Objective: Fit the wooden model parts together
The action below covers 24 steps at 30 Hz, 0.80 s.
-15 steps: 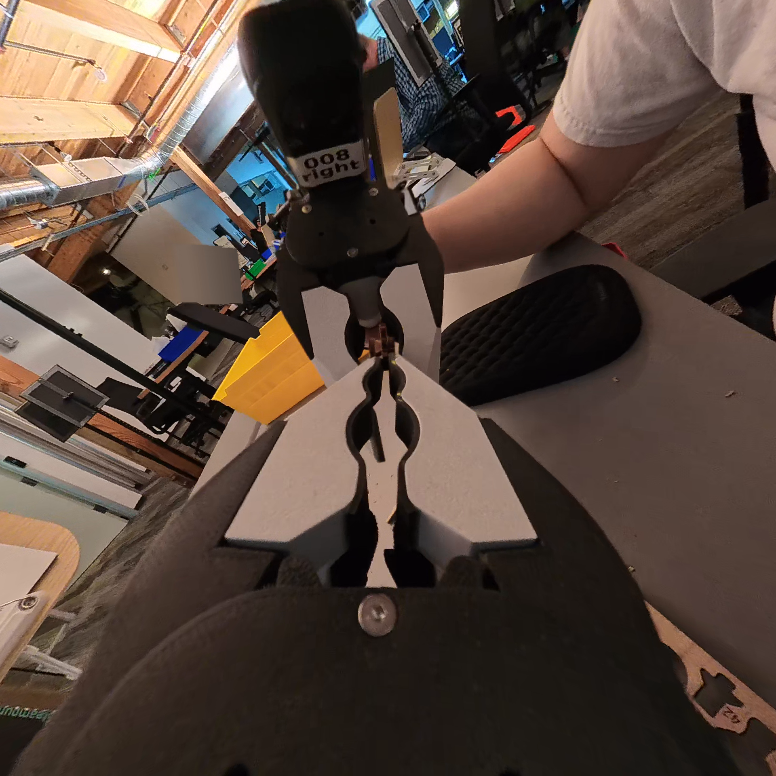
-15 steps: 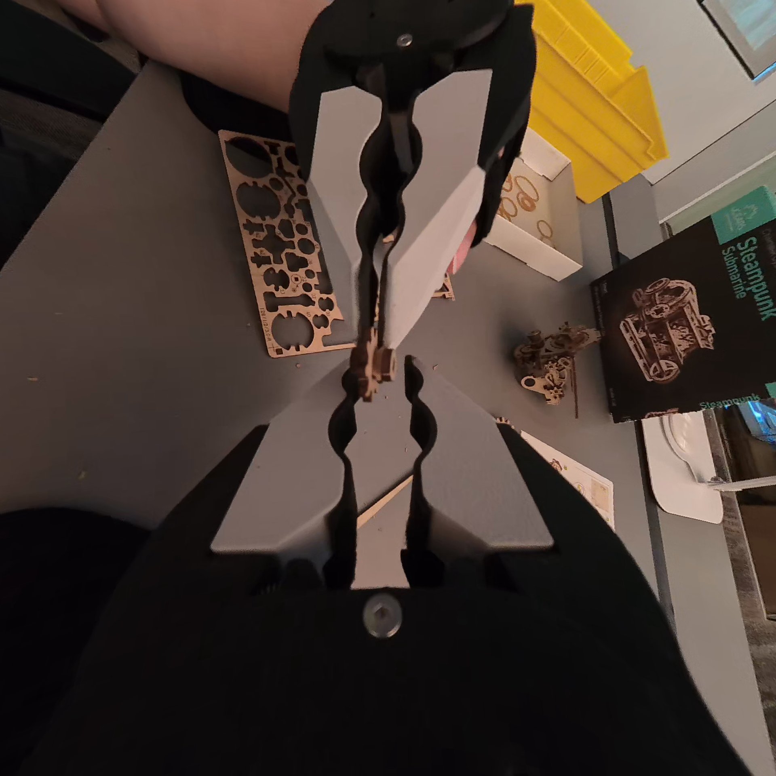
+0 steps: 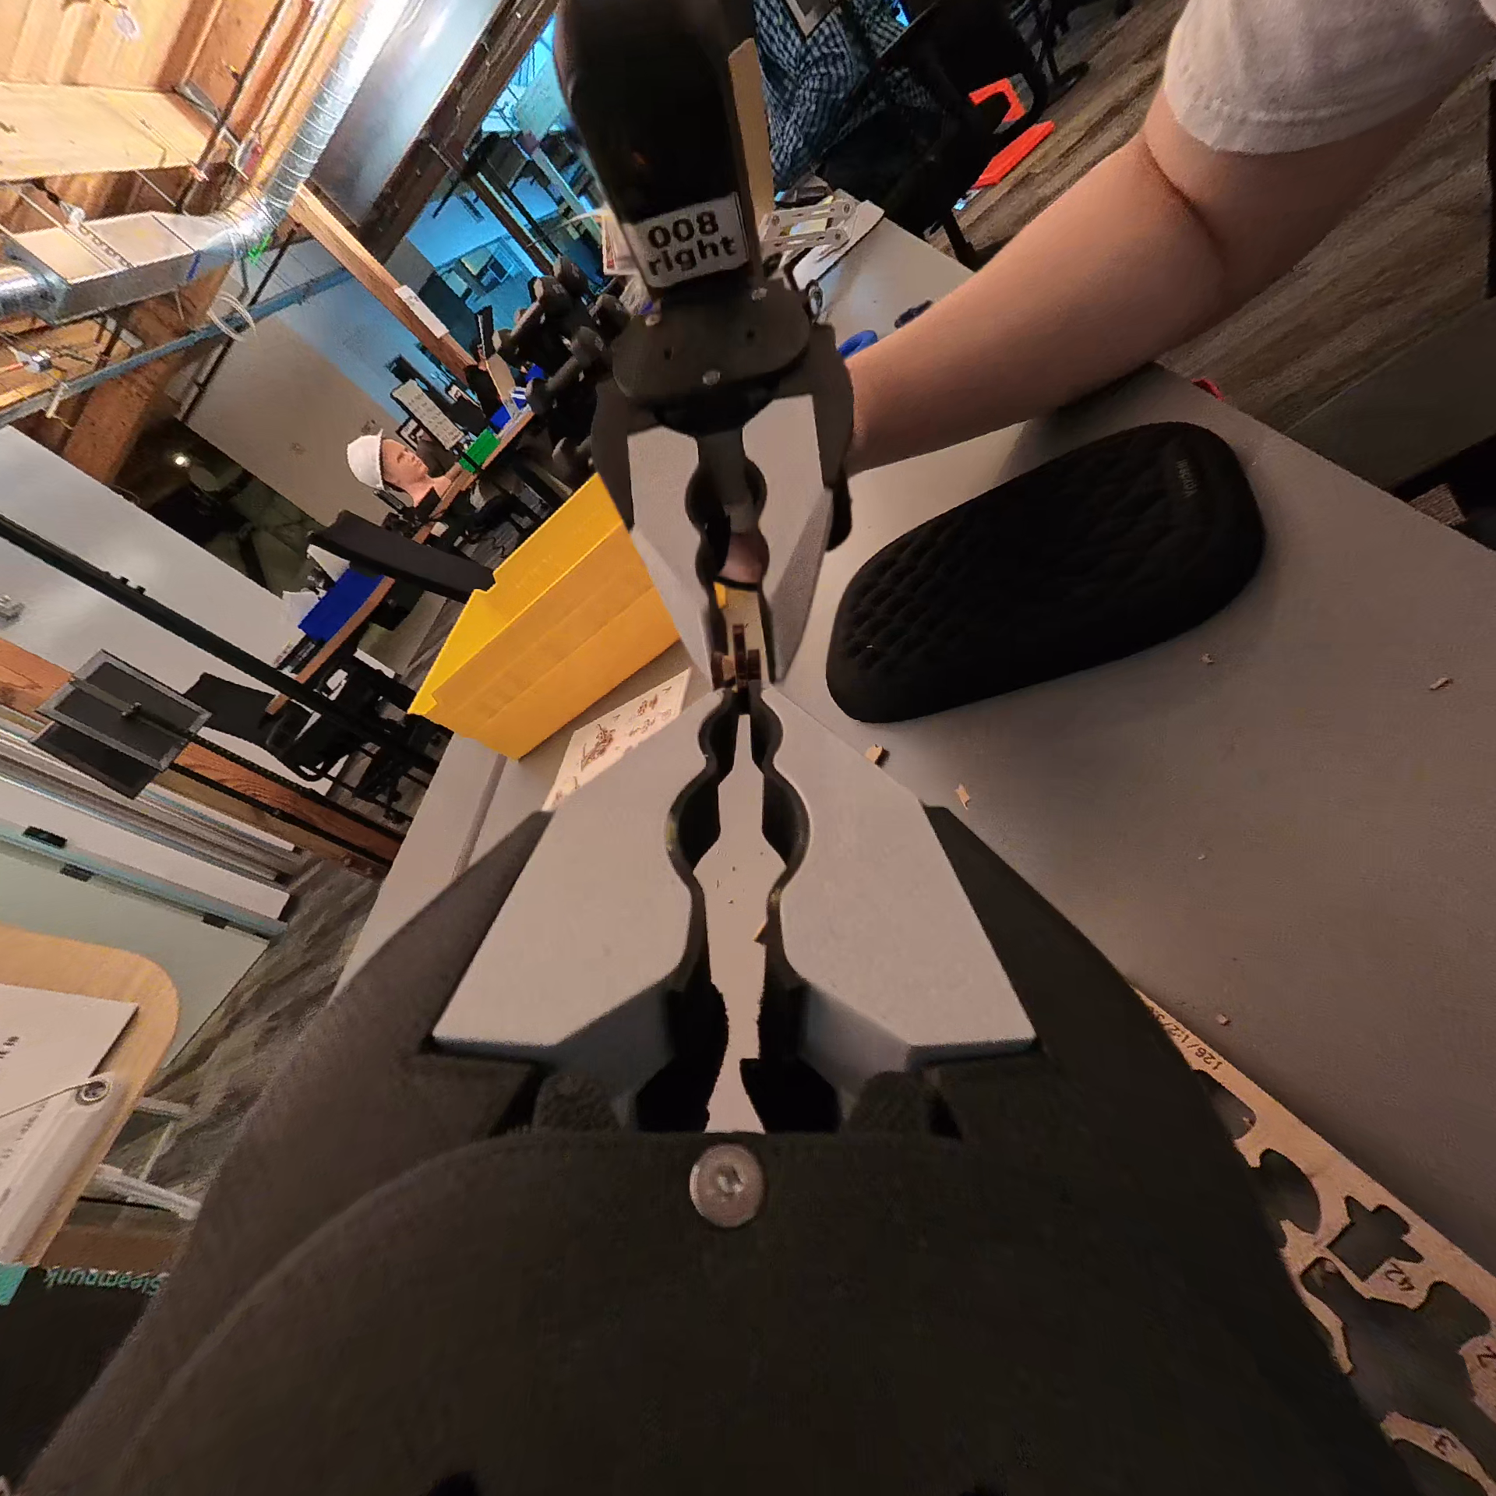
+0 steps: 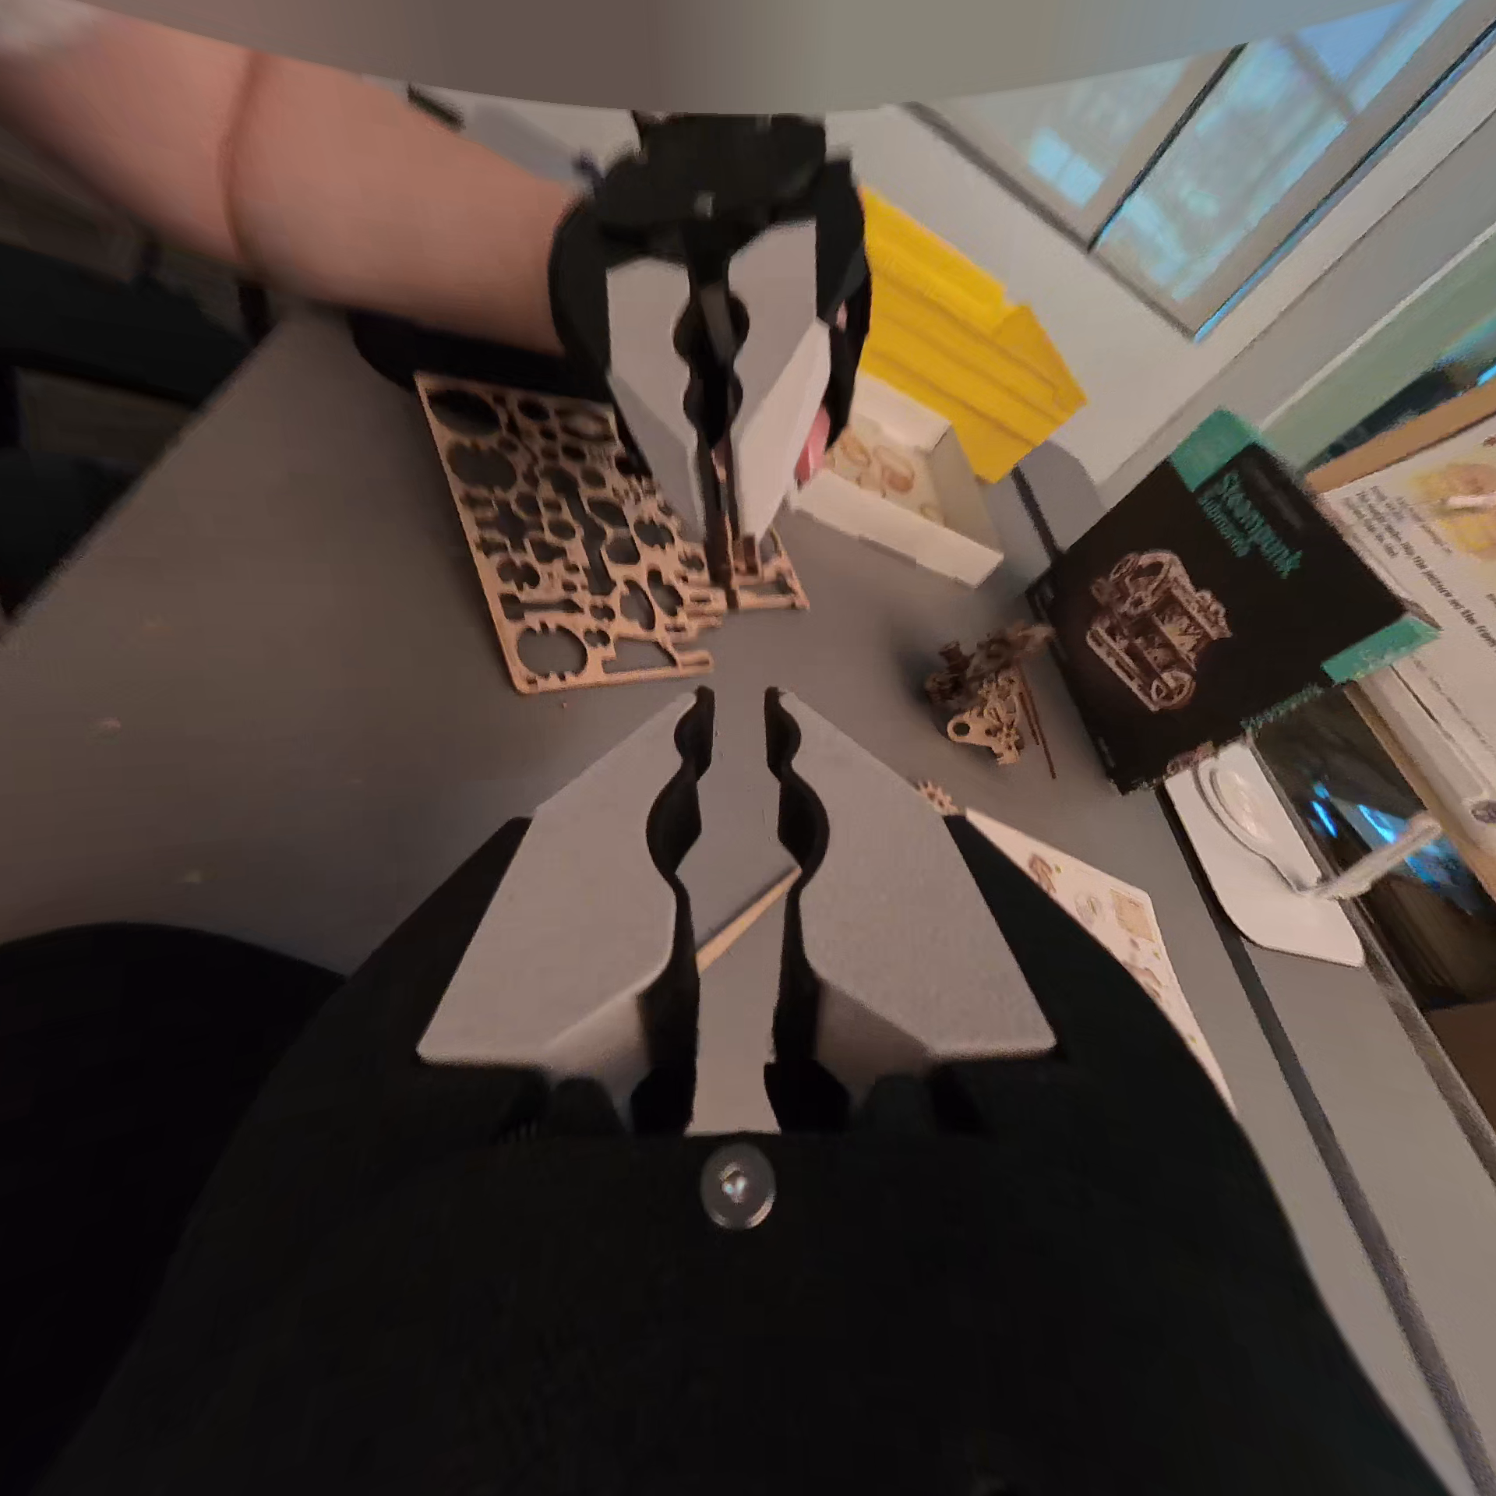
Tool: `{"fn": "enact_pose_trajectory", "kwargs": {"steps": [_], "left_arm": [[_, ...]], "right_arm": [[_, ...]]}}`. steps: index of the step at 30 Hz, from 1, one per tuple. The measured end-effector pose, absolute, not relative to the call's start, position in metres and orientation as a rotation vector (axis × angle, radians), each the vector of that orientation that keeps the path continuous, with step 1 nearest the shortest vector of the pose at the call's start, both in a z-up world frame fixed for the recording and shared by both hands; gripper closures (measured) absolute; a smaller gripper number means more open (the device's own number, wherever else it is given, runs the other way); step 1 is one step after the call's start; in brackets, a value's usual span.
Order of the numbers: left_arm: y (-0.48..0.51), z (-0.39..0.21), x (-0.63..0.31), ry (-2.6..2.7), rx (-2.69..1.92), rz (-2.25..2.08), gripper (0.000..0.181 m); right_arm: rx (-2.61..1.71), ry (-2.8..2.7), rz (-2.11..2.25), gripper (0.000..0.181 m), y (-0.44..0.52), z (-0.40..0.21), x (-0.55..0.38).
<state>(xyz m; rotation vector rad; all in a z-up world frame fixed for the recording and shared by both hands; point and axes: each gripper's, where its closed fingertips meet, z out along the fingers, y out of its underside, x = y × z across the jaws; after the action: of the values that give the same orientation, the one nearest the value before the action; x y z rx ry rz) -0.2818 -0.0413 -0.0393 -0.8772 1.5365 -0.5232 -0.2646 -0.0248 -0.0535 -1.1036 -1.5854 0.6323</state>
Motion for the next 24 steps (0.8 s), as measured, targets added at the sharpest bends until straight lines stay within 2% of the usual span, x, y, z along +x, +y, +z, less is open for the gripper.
{"fn": "enact_pose_trajectory", "kwargs": {"steps": [5,15,24], "left_arm": [[-0.042,-0.044,-0.279,1.550,-0.900,-0.530,0.181],[-0.045,-0.042,-0.275,1.535,-0.915,-0.580,0.181],[-0.040,-0.034,-0.278,1.473,-0.955,-0.602,0.181]], "right_arm": [[-0.985,-1.473,0.698,0.171,-0.038,-0.026,-0.267],[-1.020,-1.525,0.674,0.180,-0.039,-0.040,-0.273],[-1.053,-1.454,0.750,0.180,-0.034,-0.034,-0.268]]}}
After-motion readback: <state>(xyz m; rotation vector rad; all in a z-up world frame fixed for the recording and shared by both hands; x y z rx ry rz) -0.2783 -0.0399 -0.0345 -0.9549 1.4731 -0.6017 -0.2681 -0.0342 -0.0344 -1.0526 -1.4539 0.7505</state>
